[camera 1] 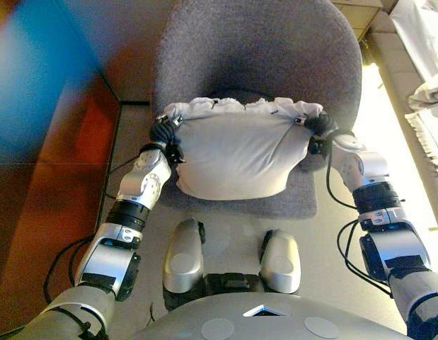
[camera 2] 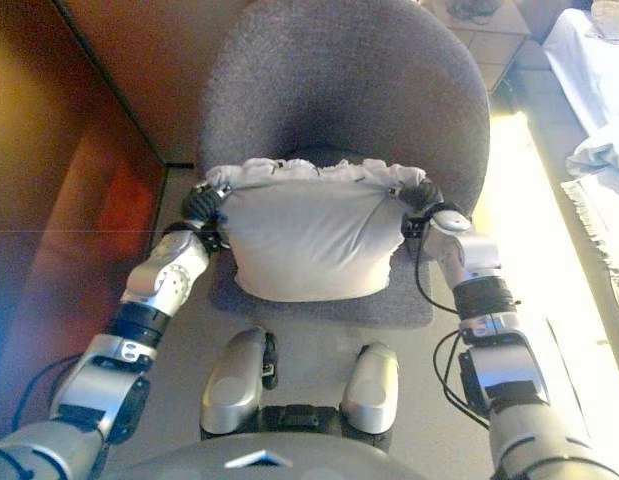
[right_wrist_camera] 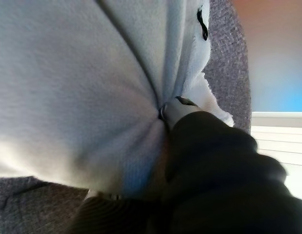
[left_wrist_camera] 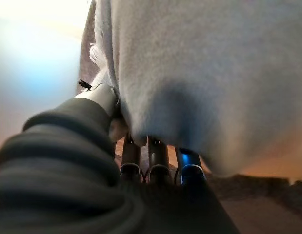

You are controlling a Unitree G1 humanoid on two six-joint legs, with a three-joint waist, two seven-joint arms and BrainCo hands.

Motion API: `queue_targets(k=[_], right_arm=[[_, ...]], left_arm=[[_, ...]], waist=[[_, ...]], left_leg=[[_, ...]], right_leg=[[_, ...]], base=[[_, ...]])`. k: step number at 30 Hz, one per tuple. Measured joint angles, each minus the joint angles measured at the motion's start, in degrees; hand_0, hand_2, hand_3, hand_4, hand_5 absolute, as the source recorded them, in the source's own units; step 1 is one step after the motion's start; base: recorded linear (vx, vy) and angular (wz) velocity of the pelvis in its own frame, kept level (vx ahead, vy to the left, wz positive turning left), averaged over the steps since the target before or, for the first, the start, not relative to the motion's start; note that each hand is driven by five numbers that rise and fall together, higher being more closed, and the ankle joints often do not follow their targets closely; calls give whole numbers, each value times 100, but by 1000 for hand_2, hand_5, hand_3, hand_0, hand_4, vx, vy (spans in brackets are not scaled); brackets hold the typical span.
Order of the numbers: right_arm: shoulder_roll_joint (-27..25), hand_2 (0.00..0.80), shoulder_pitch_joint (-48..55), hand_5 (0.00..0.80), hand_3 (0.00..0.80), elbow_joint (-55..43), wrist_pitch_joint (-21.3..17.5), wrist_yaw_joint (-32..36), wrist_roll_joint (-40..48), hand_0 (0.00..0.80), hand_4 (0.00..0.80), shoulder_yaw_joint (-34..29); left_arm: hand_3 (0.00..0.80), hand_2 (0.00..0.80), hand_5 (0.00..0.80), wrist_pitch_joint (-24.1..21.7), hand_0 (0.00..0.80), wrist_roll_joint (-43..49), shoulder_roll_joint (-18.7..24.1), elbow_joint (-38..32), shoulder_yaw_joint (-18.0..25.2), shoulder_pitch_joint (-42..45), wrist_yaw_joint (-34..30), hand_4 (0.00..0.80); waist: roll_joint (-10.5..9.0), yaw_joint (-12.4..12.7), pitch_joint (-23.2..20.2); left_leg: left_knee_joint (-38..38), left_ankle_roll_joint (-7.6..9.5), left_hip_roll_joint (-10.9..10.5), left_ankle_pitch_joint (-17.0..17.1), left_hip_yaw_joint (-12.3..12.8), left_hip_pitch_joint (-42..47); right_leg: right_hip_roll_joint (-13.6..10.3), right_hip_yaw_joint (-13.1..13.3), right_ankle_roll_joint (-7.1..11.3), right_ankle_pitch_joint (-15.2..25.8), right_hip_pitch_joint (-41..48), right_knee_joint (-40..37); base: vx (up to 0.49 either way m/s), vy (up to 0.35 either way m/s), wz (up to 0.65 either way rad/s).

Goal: Pick up the cushion and take it to the sofa

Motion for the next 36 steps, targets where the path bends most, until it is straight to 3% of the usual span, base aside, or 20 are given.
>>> queue_targets(k=[7, 13, 14, 15, 16, 27, 36], right_arm=[[-183, 800, -23, 800, 800, -108, -121, 430, -192, 800, 800, 1], [-182, 800, -29, 800, 800, -236, -227, 628, -546, 800, 800, 129], [-183, 417, -42, 417, 417, -236, -227, 619, -567, 417, 417, 168], [-182, 0, -70, 0, 0, -233, -227, 567, -606, 0, 0, 242], [-182, 0, -87, 0, 0, -233, -225, 491, -668, 0, 0, 269], [-228, 0, -65, 0, 0, 77, -259, -497, -730, 0, 0, 260], [-571, 0, 186, 0, 0, 74, -643, -378, -773, 0, 0, 122]], left_arm=[[800, 800, 800, -304, 800, -190, -8, 18, -58, 7, 23, 800], [800, 800, 800, -543, 800, -258, -38, 245, -70, 8, 144, 800], [800, 800, 800, -544, 800, -287, -38, 261, -73, 9, 167, 800], [85, 85, 85, -553, 85, -342, -43, 339, -80, 8, 204, 85], [0, 0, 0, -562, 0, -369, -50, 446, -78, 8, 260, 0], [0, 0, 0, -680, 0, -401, -10, 660, -139, 79, 763, 0], [0, 0, 0, -971, 0, -328, 375, 656, -157, 275, 679, 0]], waist=[[176, -124, -22], [256, -155, -67], [271, -164, -76], [297, -197, -95], [328, -223, -115], [431, -217, -472], [402, -213, -615]], left_leg=[[-107, 21, -121, 120, 88, -75], [-232, -64, -144, 225, 96, -76], [-232, -65, -145, 226, 100, -77], [-234, -68, -144, 227, 99, -77], [-237, -69, -144, 228, 91, -74], [-291, -106, -97, 276, 93, -74], [-454, -116, -61, 360, 137, 24]], right_leg=[[-168, 92, -2, -92, -252, 244], [-236, 80, -30, -231, -367, 444], [-240, 78, -34, -255, -372, 470], [-240, 70, -36, -265, -372, 481], [-242, 69, -36, -272, -373, 491], [-254, 0, -100, -342, -363, 530], [-246, -19, -114, -377, -334, 522]], base=[[27, 94, 1], [14, 47, 4], [38, 38, 5], [40, 36, 3], [36, 37, 1], [11, 19, 2], [11, -11, 1]])
